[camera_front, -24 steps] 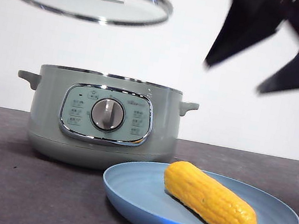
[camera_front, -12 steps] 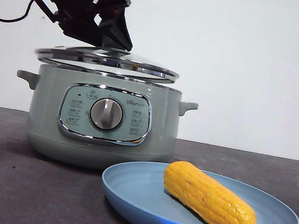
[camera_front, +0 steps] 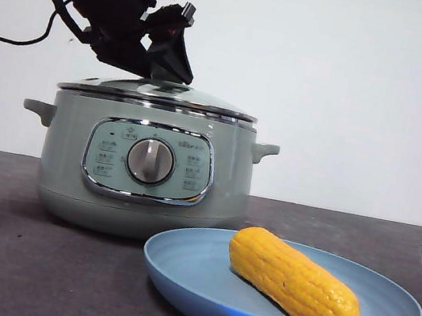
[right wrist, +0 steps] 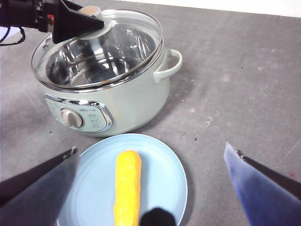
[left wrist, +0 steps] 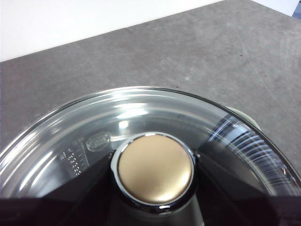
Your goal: Take the corn out from the steamer,put the corn on the plate,close the lid
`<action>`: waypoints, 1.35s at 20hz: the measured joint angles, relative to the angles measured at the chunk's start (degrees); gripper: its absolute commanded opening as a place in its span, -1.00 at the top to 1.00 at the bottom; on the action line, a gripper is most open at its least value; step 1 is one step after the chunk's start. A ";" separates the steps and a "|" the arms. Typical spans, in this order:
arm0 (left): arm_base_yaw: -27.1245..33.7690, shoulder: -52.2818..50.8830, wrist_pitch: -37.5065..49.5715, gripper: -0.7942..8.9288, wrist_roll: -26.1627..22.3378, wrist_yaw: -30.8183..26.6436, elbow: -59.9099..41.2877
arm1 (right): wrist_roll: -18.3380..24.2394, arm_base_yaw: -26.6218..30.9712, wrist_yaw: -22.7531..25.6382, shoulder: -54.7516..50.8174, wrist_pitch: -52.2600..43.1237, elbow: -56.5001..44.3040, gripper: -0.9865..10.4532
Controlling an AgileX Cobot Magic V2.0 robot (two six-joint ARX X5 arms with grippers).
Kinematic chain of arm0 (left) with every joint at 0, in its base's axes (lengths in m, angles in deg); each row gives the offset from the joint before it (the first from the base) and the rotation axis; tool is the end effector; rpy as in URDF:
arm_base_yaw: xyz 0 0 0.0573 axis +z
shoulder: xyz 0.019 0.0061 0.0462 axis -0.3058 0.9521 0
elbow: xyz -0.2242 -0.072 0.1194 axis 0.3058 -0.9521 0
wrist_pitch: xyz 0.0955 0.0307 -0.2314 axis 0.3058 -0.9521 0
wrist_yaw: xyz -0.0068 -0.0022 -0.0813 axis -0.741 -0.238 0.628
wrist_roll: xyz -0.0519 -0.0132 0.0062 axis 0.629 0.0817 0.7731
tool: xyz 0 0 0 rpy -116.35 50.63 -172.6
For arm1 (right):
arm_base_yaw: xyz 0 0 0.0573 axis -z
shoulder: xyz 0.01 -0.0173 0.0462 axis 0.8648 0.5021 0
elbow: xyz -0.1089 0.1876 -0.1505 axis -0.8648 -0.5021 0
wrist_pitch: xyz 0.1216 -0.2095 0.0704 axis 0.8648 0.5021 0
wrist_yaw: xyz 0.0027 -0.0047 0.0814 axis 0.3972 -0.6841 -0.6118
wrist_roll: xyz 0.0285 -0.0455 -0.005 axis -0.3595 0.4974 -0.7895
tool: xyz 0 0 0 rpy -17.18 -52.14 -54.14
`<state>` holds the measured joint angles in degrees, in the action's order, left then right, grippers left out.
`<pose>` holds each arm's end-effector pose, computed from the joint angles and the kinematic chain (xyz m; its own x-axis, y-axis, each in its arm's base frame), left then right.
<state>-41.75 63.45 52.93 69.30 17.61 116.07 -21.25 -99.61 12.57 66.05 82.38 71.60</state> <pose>0.3218 -0.1489 0.2686 0.7459 -0.5406 -0.3891 0.5738 0.8182 -0.0369 0.0923 0.0708 0.2942 0.7913 0.4533 -0.4103 -0.4677 0.8810 0.0712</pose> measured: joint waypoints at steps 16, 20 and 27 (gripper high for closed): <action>-0.02 0.02 -4.55 -0.23 -0.61 -0.31 1.03 | 0.00 0.00 -0.02 0.00 0.00 0.00 -0.16; -0.02 0.09 -5.38 -0.34 -1.03 -0.39 1.62 | 0.00 0.02 -0.02 -0.02 0.00 0.00 -0.16; 0.00 -5.09 -12.33 -0.34 -1.42 -0.37 6.16 | 0.00 0.00 -0.02 -0.02 0.55 0.00 -0.16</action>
<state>-41.75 58.36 40.60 67.88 17.23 122.23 -21.25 -99.61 12.55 66.03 82.93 71.60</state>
